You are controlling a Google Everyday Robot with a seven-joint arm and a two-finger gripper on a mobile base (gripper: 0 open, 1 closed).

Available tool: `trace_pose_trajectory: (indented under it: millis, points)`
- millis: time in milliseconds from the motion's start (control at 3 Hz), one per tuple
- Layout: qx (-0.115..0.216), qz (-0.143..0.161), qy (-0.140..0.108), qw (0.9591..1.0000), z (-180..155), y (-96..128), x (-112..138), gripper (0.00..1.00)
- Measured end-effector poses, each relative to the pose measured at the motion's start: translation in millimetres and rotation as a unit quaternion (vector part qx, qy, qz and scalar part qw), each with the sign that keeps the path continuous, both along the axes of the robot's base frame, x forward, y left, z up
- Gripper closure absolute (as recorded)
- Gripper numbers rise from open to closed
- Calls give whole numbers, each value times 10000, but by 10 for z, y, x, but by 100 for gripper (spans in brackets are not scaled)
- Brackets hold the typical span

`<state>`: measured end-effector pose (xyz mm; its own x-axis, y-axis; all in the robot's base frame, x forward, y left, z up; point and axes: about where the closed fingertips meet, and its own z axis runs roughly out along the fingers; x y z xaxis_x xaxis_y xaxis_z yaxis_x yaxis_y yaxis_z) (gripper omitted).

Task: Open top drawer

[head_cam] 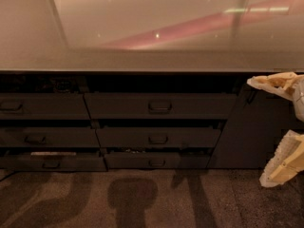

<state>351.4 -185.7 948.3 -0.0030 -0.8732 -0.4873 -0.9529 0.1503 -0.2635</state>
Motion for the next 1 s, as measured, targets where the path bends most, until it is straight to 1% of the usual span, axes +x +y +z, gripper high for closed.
trace_pose_trajectory:
  millis: [333, 667, 1000]
  points:
    - [-53, -38, 24, 10000, -22, -13, 43, 0]
    - [-144, -473, 159, 9987, -301, -329, 398, 0]
    - [-239, -800, 334, 9959, -515, -589, 681, 0]
